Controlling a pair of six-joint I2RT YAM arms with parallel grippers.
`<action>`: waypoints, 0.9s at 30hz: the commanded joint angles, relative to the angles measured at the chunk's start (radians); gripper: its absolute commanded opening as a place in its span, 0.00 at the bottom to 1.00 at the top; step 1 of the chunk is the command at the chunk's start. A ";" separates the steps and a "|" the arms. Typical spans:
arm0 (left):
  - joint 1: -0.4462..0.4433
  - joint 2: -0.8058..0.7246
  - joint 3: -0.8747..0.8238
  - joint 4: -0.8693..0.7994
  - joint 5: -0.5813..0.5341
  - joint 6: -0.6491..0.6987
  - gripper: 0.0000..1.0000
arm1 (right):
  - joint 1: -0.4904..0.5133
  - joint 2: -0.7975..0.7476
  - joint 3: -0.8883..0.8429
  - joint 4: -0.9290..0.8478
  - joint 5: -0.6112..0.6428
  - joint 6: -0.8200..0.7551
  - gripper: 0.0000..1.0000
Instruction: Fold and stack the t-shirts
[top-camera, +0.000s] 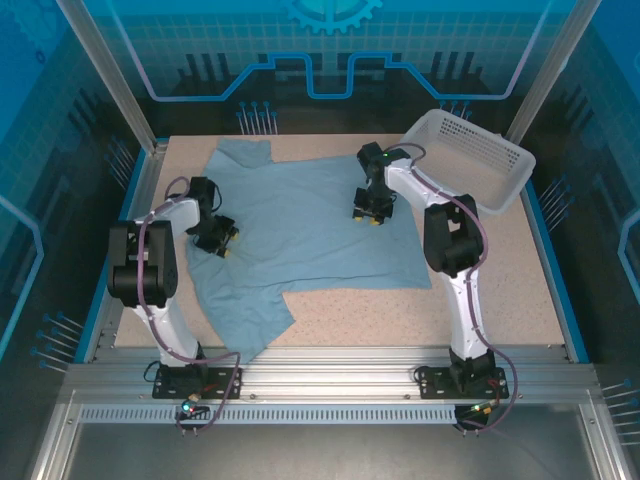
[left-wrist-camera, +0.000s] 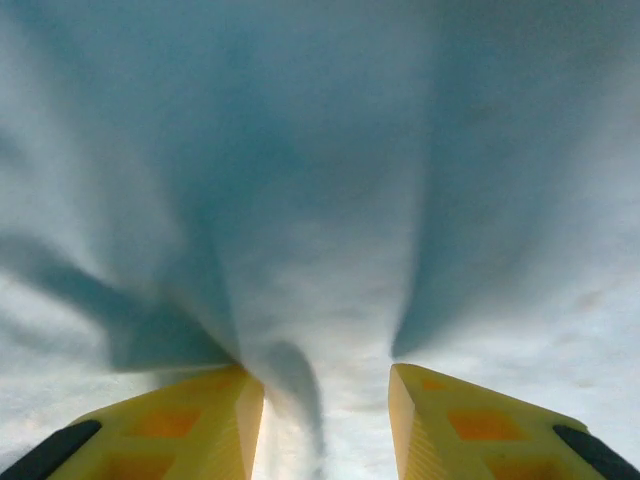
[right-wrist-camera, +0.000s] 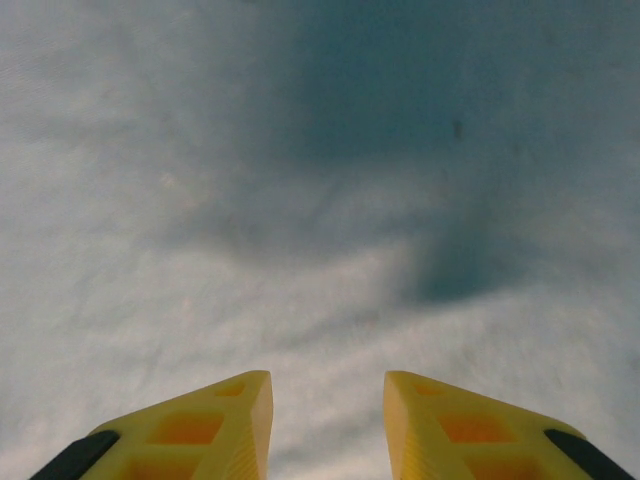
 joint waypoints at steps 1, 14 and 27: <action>0.015 0.094 0.074 -0.016 0.011 0.045 0.39 | -0.018 0.116 0.091 -0.054 -0.012 0.014 0.35; 0.050 0.039 0.203 -0.068 0.060 0.093 0.50 | -0.057 0.100 0.359 -0.051 -0.032 -0.075 0.45; -0.012 -0.329 -0.071 -0.089 0.145 0.059 0.55 | -0.270 0.261 0.595 0.059 0.010 -0.005 0.41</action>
